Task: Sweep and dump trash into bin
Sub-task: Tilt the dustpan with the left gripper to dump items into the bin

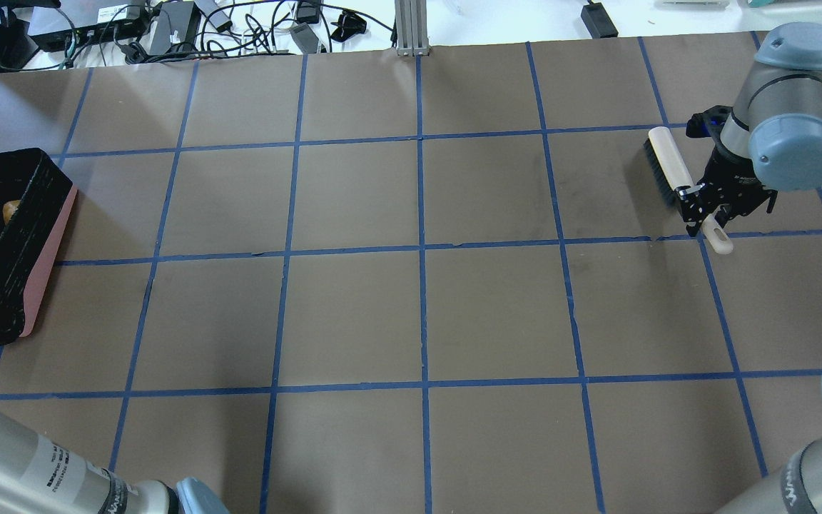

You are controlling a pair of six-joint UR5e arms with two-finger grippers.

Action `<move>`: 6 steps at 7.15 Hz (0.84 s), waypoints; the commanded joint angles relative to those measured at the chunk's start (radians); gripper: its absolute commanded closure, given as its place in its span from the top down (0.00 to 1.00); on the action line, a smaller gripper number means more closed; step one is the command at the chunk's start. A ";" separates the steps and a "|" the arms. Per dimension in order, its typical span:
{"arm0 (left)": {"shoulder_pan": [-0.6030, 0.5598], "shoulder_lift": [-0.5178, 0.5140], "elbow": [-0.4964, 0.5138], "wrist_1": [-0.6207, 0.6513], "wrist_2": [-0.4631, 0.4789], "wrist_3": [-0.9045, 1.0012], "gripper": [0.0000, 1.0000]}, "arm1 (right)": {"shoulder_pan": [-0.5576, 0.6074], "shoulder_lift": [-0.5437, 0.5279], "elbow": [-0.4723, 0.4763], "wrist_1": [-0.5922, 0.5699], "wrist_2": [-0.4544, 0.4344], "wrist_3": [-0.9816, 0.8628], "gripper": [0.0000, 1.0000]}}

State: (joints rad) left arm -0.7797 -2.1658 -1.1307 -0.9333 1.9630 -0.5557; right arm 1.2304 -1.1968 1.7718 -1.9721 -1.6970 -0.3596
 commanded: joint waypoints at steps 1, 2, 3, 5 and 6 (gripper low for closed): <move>-0.023 0.040 -0.057 0.094 0.031 0.081 0.00 | 0.000 0.000 0.002 0.005 0.000 0.005 0.61; -0.045 0.058 -0.066 0.096 0.062 0.088 0.00 | 0.000 -0.001 0.009 0.001 0.000 0.005 0.62; -0.081 0.081 -0.090 0.099 0.098 0.094 0.00 | 0.000 -0.006 0.012 -0.001 0.002 0.005 0.68; -0.096 0.092 -0.220 0.434 0.131 0.159 0.00 | 0.001 -0.023 0.000 -0.062 0.005 0.004 0.89; -0.096 0.077 -0.272 0.631 0.131 0.172 0.00 | 0.001 -0.059 0.000 -0.062 0.049 0.005 0.98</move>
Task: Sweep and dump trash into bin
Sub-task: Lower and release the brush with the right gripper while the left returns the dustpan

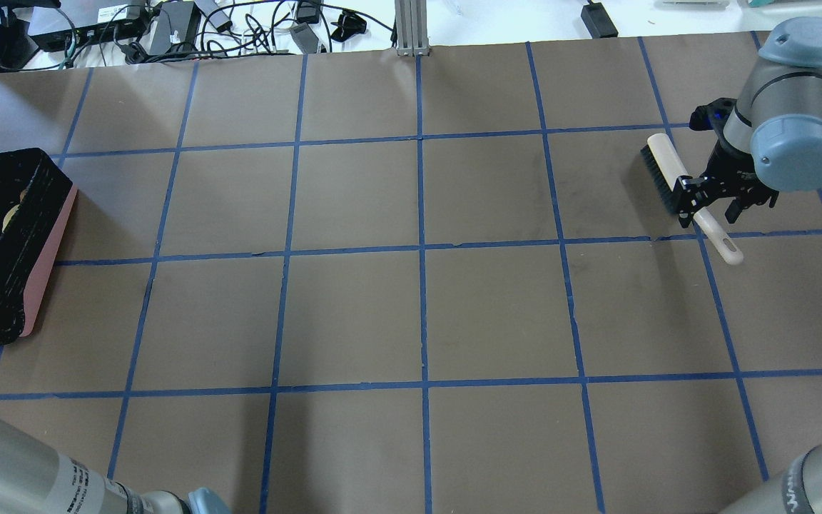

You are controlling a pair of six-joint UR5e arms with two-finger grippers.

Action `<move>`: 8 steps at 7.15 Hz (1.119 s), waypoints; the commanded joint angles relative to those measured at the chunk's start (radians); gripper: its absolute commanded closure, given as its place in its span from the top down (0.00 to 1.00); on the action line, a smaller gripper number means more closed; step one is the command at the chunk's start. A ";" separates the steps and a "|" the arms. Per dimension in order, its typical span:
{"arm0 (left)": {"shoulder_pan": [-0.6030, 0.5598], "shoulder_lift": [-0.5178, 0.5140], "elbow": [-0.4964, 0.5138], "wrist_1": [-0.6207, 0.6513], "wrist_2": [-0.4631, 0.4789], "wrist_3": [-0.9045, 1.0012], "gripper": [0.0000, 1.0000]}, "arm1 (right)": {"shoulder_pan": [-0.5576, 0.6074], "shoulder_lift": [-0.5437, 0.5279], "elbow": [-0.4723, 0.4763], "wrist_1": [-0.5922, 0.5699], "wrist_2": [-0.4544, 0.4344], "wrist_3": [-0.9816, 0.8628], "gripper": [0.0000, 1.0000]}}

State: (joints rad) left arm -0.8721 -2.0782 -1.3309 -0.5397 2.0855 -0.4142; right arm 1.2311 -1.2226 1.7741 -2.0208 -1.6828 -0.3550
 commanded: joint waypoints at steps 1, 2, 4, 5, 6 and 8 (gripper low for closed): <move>-0.005 0.006 -0.088 0.289 0.011 0.029 0.00 | 0.008 -0.066 -0.004 -0.013 0.052 0.008 1.00; -0.005 0.024 -0.094 0.296 0.013 0.028 0.00 | 0.019 -0.098 -0.027 -0.004 0.051 0.013 1.00; -0.007 0.042 -0.106 0.293 0.008 0.029 0.00 | 0.034 -0.167 -0.150 0.214 0.037 0.019 1.00; -0.007 0.064 -0.100 0.206 0.001 0.035 0.00 | 0.036 -0.195 -0.194 0.281 0.052 0.054 1.00; -0.007 0.084 -0.067 0.028 -0.002 0.052 0.00 | 0.059 -0.216 -0.206 0.281 0.055 0.065 1.00; -0.002 0.083 0.091 -0.268 -0.004 0.057 0.00 | 0.170 -0.280 -0.206 0.283 0.052 0.153 1.00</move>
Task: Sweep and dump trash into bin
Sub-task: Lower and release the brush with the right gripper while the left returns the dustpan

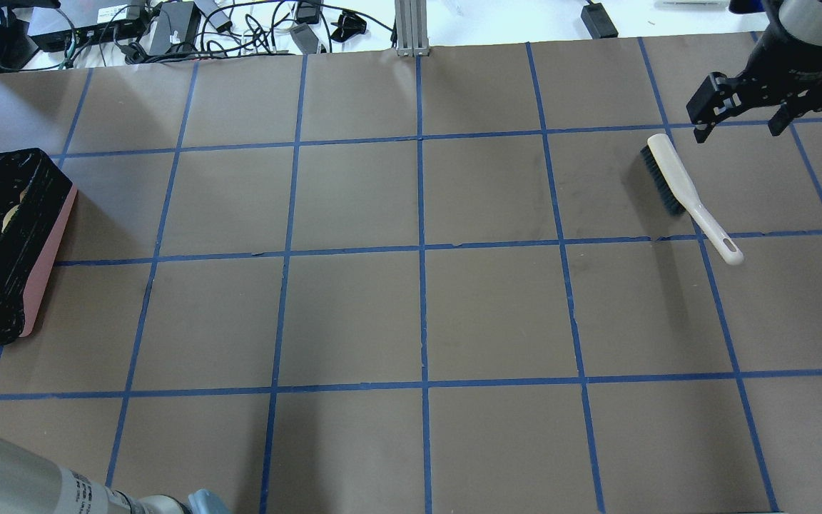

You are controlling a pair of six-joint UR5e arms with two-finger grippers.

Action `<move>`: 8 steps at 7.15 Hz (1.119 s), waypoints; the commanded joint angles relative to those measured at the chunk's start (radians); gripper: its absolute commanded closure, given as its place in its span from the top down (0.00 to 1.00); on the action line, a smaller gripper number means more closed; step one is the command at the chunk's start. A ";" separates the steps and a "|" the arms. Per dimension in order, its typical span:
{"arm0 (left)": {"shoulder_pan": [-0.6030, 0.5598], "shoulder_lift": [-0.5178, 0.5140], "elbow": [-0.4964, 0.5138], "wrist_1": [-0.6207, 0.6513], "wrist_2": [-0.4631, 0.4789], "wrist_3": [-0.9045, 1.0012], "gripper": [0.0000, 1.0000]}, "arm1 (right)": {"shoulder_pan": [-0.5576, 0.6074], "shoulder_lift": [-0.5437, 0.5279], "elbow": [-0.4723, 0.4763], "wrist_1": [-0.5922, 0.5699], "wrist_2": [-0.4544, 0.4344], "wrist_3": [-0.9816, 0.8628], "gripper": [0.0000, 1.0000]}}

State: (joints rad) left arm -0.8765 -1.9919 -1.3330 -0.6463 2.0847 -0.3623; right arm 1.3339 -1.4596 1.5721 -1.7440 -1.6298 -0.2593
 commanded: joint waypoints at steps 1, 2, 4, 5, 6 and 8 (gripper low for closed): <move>0.005 -0.014 0.176 -0.253 -0.008 0.003 0.00 | 0.117 -0.053 -0.004 0.006 -0.002 0.075 1.00; 0.007 -0.019 0.242 -0.353 -0.044 -0.004 0.00 | 0.134 -0.053 -0.004 0.005 -0.001 0.075 1.00; 0.004 -0.019 0.244 -0.480 -0.136 -0.012 0.00 | 0.148 -0.056 -0.004 0.032 0.025 0.133 1.00; 0.004 -0.024 0.236 -0.562 -0.190 -0.017 0.00 | 0.169 -0.057 -0.004 0.032 0.027 0.168 1.00; 0.004 -0.028 0.218 -0.622 -0.265 -0.058 0.00 | 0.191 -0.056 -0.004 0.032 0.030 0.202 1.00; -0.004 -0.044 0.171 -0.659 -0.317 -0.151 0.00 | 0.220 -0.056 -0.004 0.031 0.044 0.224 1.00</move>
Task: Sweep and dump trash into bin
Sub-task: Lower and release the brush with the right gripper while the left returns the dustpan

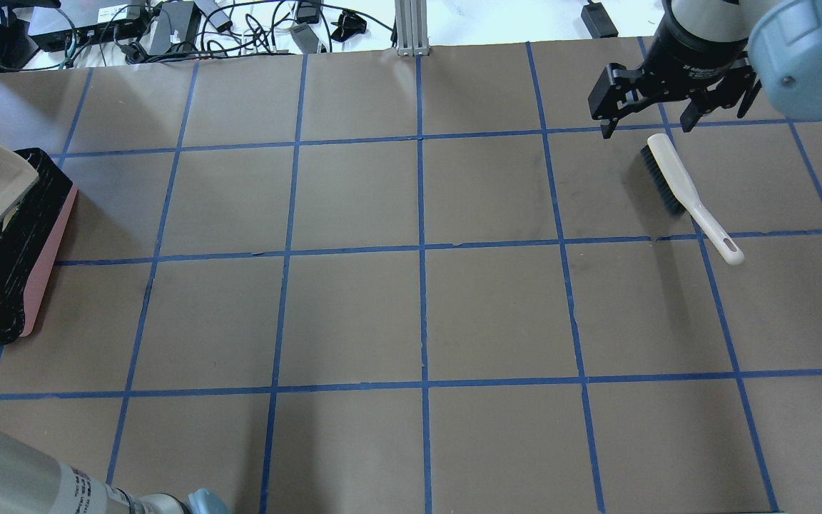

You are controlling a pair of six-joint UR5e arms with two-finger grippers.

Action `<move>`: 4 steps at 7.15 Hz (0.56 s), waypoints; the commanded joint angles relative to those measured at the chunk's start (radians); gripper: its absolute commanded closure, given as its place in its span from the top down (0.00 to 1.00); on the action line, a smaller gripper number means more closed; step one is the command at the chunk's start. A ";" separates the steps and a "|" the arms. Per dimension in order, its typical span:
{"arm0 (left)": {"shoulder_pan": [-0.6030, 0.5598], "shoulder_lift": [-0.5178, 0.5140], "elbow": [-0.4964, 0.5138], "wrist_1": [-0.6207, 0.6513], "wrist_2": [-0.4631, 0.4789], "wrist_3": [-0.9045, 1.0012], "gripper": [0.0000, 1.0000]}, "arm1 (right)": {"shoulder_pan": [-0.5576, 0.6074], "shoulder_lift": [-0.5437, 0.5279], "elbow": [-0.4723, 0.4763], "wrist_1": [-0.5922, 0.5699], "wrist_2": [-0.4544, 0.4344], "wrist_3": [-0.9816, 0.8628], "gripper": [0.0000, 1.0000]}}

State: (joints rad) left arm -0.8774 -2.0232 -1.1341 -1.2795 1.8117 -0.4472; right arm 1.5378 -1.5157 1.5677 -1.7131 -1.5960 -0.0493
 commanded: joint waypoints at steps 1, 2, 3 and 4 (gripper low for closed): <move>-0.014 -0.029 -0.041 -0.026 -0.099 -0.094 0.00 | 0.016 0.000 0.002 0.001 0.010 0.014 1.00; -0.032 -0.044 -0.038 -0.043 -0.141 -0.187 0.00 | 0.016 0.000 0.002 0.001 0.010 0.016 1.00; -0.060 -0.054 -0.035 -0.064 -0.159 -0.281 0.00 | 0.016 0.002 0.002 0.000 0.010 0.014 1.00; -0.096 -0.069 -0.033 -0.069 -0.173 -0.398 0.00 | 0.016 0.002 0.005 0.001 0.005 0.014 1.00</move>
State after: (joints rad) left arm -0.9346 -2.0750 -1.1689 -1.3356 1.6622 -0.7143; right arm 1.5536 -1.5146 1.5701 -1.7126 -1.5873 -0.0351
